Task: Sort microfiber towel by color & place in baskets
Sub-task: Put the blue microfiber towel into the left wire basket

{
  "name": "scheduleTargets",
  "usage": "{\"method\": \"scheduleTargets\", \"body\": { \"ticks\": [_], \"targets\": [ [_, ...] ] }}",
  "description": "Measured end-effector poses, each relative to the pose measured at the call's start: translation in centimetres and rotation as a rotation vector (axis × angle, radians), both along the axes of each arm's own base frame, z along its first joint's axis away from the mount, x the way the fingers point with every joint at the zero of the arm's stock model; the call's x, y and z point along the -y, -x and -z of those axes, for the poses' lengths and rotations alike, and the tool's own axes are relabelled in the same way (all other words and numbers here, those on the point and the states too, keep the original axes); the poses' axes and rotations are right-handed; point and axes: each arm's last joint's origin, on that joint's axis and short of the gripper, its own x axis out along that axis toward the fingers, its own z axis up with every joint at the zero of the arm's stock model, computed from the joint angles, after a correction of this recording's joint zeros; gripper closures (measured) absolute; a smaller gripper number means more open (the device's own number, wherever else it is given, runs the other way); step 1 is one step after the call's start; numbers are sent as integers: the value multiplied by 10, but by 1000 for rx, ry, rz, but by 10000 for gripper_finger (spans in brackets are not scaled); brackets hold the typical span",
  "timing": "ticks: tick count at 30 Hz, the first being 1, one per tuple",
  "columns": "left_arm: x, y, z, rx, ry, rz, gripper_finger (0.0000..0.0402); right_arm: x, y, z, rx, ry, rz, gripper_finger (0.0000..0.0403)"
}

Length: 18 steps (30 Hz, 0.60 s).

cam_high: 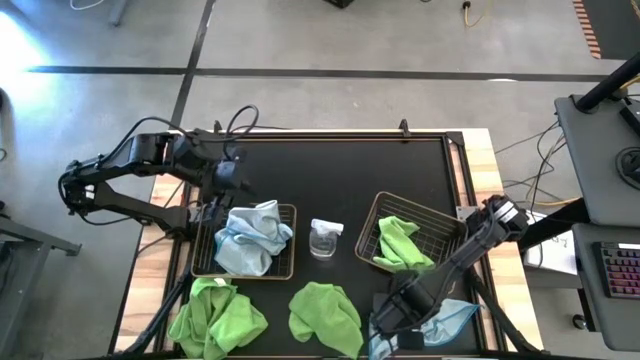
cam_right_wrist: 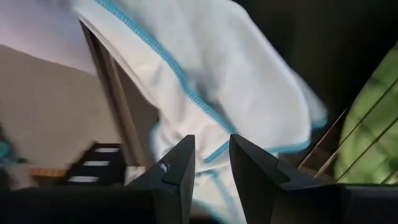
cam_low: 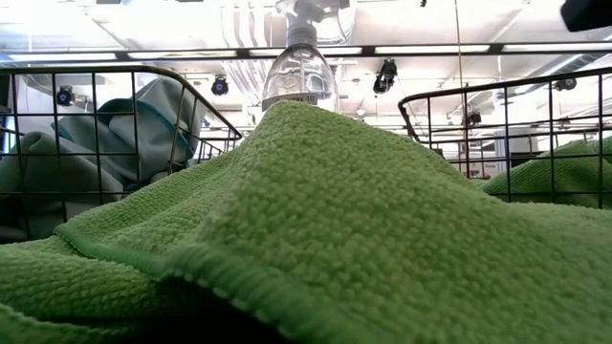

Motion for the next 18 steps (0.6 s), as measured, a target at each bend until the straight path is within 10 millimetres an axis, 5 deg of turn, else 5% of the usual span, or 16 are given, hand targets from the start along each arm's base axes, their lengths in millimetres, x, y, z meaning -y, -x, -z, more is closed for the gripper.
{"method": "scheduleTargets", "body": {
  "ticks": [10,18],
  "targets": [
    [0,-5,-6,66,37,-32,274,-22,5,30,30,50,-392,310],
    [-1,-7,-9,105,59,-52,274,-35,5,61,-33,80,-491,310]
  ]
}}
